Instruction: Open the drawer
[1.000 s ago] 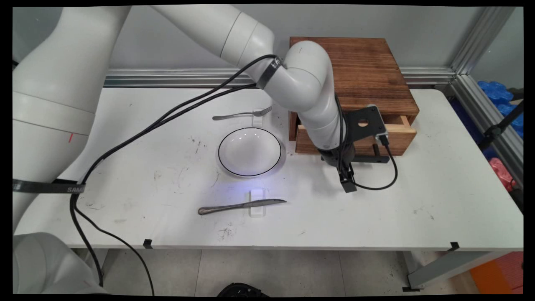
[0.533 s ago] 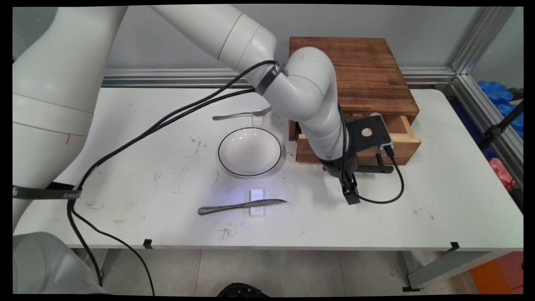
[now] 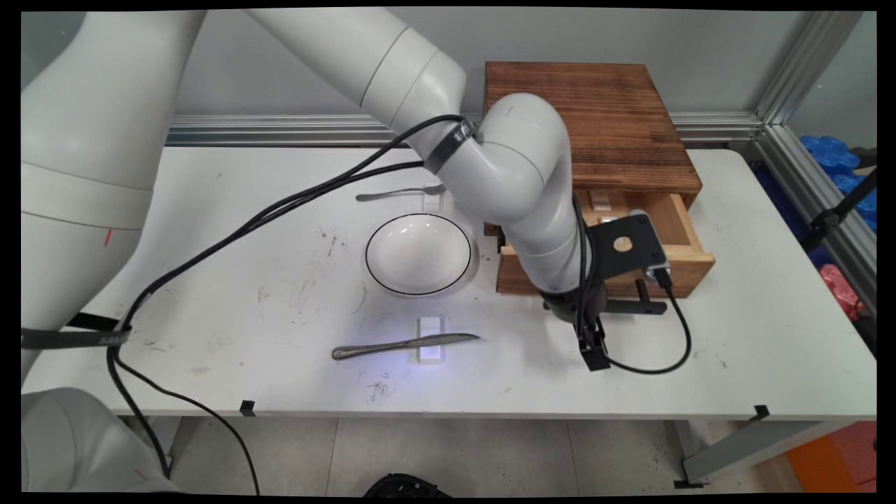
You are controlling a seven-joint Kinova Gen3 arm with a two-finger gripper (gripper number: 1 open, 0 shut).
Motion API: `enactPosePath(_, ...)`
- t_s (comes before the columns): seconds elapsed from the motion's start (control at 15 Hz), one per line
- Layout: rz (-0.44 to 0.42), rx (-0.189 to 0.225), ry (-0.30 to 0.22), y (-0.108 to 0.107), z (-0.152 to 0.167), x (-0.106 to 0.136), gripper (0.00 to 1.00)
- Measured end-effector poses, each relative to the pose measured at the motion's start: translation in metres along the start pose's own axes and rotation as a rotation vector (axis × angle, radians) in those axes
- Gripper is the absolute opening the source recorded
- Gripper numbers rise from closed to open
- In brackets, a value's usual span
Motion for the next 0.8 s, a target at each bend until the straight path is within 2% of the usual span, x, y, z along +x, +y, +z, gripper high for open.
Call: enactPosePath(0.8,-0.015,-0.047,-0.008,0.044,-0.005,-0.003,1.0)
